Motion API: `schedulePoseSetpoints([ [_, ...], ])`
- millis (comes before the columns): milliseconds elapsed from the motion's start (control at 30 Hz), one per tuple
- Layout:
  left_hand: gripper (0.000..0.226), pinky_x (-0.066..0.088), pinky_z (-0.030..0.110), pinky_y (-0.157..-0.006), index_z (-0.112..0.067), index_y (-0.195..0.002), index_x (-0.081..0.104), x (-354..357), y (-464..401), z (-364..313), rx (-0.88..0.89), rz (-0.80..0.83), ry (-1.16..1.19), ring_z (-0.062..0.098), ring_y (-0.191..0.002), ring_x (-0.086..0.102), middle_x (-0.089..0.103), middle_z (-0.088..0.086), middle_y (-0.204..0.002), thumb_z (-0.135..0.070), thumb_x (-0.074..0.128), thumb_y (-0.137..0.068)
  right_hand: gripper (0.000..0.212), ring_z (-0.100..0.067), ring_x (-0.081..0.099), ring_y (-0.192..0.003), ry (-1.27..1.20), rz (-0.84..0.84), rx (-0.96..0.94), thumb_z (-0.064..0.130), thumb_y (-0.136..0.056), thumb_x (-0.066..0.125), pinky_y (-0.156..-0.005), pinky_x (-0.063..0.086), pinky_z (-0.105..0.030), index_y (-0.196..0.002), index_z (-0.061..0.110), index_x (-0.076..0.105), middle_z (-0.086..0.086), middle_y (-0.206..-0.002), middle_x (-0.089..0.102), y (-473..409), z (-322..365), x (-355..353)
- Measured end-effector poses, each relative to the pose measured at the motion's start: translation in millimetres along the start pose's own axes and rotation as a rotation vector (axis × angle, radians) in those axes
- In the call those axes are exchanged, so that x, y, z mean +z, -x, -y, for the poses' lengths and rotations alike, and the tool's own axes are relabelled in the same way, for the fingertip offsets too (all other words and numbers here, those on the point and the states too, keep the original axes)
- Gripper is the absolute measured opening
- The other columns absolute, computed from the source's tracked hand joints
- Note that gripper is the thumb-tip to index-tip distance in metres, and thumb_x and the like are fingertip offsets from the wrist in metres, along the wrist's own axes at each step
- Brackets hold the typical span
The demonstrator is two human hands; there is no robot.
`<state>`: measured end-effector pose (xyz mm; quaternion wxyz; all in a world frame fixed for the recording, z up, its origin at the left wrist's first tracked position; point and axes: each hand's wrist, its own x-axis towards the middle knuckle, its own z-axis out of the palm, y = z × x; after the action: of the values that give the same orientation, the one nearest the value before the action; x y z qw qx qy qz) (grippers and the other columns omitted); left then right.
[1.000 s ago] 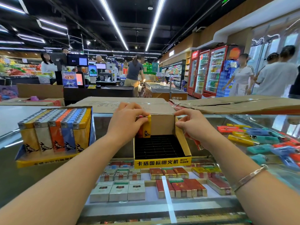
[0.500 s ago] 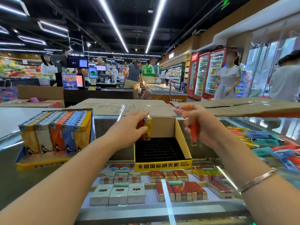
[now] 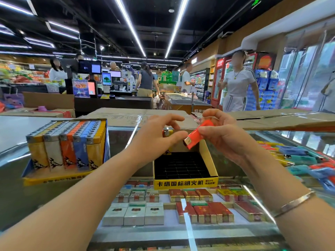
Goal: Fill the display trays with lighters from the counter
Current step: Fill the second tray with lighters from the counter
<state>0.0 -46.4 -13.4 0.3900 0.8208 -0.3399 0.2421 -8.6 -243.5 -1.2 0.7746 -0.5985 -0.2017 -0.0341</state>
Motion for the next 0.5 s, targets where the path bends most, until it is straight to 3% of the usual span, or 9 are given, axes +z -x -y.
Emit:
schedulePoseSetpoints([
  [100, 0.027, 0.049, 0.027, -0.083, -0.039, -0.112, 0.054, -3.6, 0.2, -1.9, -0.024, 0.025, 0.163, 0.0, -0.093, 0.058, 0.062, -0.017, -0.085, -0.033, 0.061, -0.086, 0.035, -0.015, 0.066, -0.063, -0.055, -0.047, -0.002, -0.007, -0.062, 0.065, -0.056, 0.055, -0.024, -0.091, 0.008, 0.054, -0.011, -0.088, 0.05, -0.8, -0.8, 0.9],
  [233, 0.037, 0.045, 0.013, -0.077, -0.047, -0.107, 0.055, -0.8, 4.5, -8.2, 0.106, 0.077, 0.078, -0.007, -0.09, 0.056, 0.06, -0.028, -0.088, -0.033, 0.072, -0.078, 0.02, -0.017, 0.069, -0.07, -0.093, -0.075, 0.01, 0.0, -0.068, 0.065, -0.057, 0.057, -0.024, -0.082, 0.007, 0.054, -0.012, -0.089, 0.054, -2.4, -1.8, -1.1],
  [367, 0.024, 0.048, 0.027, -0.081, -0.03, -0.101, 0.067, -1.2, 2.3, -7.1, 0.199, -0.096, -0.034, 0.002, -0.091, 0.056, 0.064, -0.017, -0.092, -0.027, 0.072, -0.078, 0.011, -0.017, 0.066, -0.064, -0.057, 0.029, 0.056, 0.009, -0.067, 0.071, -0.052, 0.055, -0.02, -0.073, 0.008, 0.061, -0.008, -0.073, 0.063, -1.4, -6.4, 1.0],
  [500, 0.019, 0.043, 0.011, -0.082, -0.021, -0.096, 0.07, -1.9, 0.7, -8.2, 0.149, -0.154, 0.069, -0.001, -0.095, 0.056, 0.063, -0.015, -0.099, -0.022, 0.072, -0.078, 0.022, -0.016, 0.06, -0.055, 0.003, 0.059, 0.035, 0.02, -0.068, 0.073, -0.046, 0.053, -0.02, -0.08, 0.008, 0.059, -0.007, -0.065, 0.059, -2.7, -8.6, 3.4],
])
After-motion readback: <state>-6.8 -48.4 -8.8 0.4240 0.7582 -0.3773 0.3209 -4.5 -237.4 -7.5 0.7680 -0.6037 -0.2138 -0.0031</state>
